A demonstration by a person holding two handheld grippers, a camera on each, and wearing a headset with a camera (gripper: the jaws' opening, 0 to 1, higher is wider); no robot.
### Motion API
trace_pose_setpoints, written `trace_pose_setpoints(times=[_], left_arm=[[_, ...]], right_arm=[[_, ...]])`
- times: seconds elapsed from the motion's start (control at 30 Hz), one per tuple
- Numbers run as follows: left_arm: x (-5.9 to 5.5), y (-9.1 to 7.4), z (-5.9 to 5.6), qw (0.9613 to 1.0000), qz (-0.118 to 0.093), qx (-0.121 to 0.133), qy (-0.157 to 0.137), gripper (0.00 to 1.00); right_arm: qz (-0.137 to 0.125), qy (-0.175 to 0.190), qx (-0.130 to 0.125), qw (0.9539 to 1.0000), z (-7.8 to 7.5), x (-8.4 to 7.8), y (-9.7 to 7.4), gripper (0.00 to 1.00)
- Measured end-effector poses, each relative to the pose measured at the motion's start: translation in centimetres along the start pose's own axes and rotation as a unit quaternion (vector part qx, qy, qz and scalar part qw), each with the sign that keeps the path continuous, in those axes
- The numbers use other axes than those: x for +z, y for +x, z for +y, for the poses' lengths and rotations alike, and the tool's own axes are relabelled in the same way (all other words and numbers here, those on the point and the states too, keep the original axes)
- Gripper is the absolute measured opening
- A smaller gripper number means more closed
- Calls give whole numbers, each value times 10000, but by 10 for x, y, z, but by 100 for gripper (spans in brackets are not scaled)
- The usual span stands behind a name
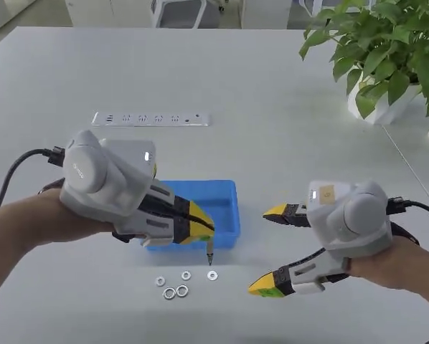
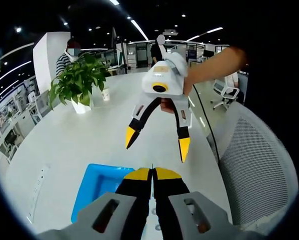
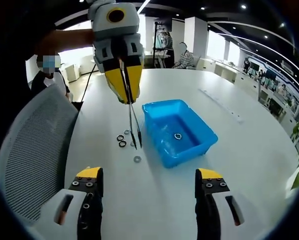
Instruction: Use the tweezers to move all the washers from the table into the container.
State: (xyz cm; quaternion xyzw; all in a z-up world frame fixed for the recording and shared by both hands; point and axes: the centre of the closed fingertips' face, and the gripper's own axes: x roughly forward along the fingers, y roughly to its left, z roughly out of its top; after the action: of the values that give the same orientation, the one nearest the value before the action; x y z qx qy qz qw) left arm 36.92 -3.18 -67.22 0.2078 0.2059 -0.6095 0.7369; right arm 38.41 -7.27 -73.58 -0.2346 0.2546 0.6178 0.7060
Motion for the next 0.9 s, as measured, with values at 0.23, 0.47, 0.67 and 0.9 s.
trace_pose_setpoints(times=[0.23,0.47,0.67,0.9], left_arm=[[-7,6,-4,10000,23,-40,-46,4],[-12,13,-9,9999,39,-108,-38,4],[-16,17,-10,9999,34,-126,-45,4],[-19,20,-11,9999,33,-142,-36,5]], right_arm=[[38,48,10,10000,2,-6,1,75],[54,100,31,9999,4,-11,2,75],[53,141,22,9999,4,-12,1,75],[58,153,32,9999,4,-14,1,74]])
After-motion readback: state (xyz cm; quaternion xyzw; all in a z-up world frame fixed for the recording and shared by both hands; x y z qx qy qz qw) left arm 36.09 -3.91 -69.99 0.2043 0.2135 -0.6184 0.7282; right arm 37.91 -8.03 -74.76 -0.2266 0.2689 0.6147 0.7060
